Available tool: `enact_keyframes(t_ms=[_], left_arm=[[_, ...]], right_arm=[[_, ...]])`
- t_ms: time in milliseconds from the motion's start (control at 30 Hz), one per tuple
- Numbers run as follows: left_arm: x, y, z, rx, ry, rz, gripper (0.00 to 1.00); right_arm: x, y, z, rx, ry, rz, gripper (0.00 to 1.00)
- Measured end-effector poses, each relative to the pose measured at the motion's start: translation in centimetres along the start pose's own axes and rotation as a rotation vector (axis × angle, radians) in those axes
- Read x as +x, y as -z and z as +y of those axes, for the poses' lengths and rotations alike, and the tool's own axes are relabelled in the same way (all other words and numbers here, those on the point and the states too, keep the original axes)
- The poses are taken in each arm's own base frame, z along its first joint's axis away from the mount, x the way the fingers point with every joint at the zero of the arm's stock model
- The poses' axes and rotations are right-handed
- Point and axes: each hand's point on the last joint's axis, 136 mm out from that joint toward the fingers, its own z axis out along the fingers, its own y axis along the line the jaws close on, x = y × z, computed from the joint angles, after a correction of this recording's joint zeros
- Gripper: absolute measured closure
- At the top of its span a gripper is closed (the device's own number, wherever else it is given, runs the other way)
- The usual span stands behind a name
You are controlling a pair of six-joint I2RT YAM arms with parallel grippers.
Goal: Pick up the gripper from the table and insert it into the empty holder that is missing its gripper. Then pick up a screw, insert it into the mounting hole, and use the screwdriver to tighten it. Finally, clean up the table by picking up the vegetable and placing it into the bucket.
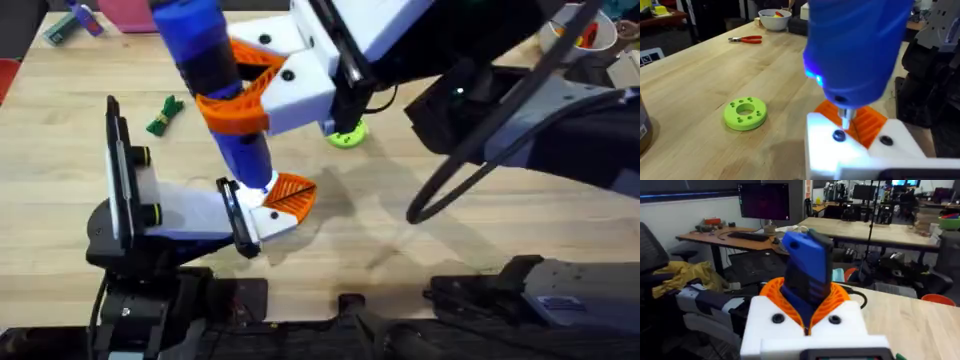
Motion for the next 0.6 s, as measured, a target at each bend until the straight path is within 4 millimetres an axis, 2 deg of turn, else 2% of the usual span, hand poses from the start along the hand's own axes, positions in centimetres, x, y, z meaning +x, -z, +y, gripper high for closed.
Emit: enact_keyframes(t_ms=[600], left_arm=[[0.00, 0.00, 0.00, 0.000, 0.000, 0.000, 0.995]], right_arm=[[0.11, -0.01, 0.03, -0.002, 0.007, 0.000, 0.977]])
